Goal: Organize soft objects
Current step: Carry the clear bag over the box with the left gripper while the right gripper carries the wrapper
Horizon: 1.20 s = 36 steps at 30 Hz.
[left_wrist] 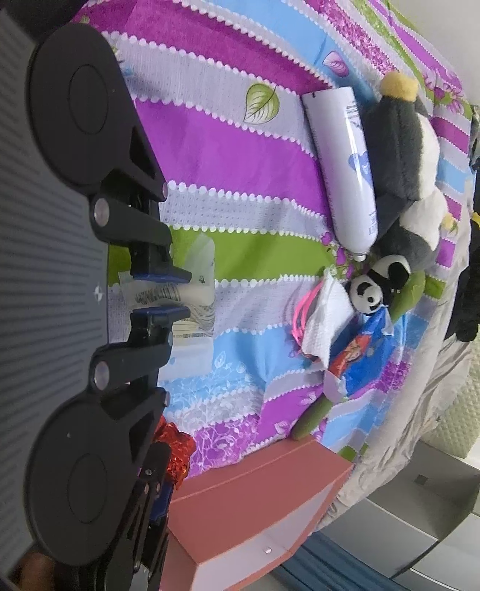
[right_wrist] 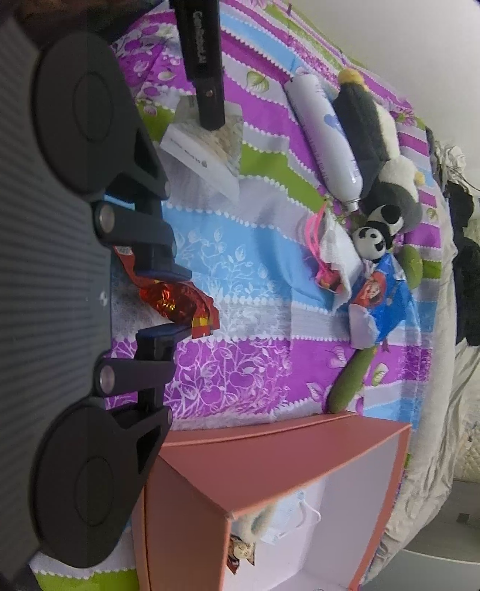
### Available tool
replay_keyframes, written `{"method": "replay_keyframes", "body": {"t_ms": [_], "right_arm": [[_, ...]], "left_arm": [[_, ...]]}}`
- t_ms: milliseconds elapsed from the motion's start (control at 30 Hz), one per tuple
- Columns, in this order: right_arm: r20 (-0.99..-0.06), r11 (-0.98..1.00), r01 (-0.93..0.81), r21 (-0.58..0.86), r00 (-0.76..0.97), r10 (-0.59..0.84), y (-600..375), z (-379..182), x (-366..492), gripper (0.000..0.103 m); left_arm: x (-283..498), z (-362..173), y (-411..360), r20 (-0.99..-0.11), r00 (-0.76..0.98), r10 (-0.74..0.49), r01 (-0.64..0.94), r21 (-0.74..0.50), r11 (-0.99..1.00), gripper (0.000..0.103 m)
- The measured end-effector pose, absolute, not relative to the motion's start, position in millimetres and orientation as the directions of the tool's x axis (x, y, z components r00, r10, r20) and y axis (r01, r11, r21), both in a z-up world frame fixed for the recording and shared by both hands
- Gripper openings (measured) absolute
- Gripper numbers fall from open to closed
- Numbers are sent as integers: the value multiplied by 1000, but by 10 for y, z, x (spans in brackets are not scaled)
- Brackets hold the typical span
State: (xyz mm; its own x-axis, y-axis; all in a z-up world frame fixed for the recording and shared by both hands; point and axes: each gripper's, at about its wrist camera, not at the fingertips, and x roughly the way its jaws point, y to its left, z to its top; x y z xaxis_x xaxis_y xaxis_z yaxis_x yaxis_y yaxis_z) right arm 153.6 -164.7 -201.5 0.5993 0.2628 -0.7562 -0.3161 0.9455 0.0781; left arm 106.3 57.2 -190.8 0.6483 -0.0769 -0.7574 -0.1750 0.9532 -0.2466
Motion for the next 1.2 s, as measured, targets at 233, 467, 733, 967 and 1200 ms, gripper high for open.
{"method": "replay_keyframes", "body": {"t_ms": [233,467,733,967,1200], "right_arm": [[-721,948,-307,86,638,272,-1726,-1744,1401,28],[-674,945,-307,117,674,302,-1812,-1405,1218,28],[-628,946,-299,127,714,310,-1901,-1138,1057,28],[-602,956,-265,129,744,288,-2095,-998,1010,28],[-578,969,-209,129,779,244,-2360,-873,925,28]], "left_arm": [[950,-1647,524,-733,674,-92,-145,-254,956,15],[827,-1335,420,-691,712,-125,-101,-277,956,15],[706,-1072,305,-661,737,-142,-64,-277,959,15],[700,-903,144,-639,751,-166,-23,-276,961,15],[747,-758,-116,-615,759,-213,40,-283,958,15]]}}
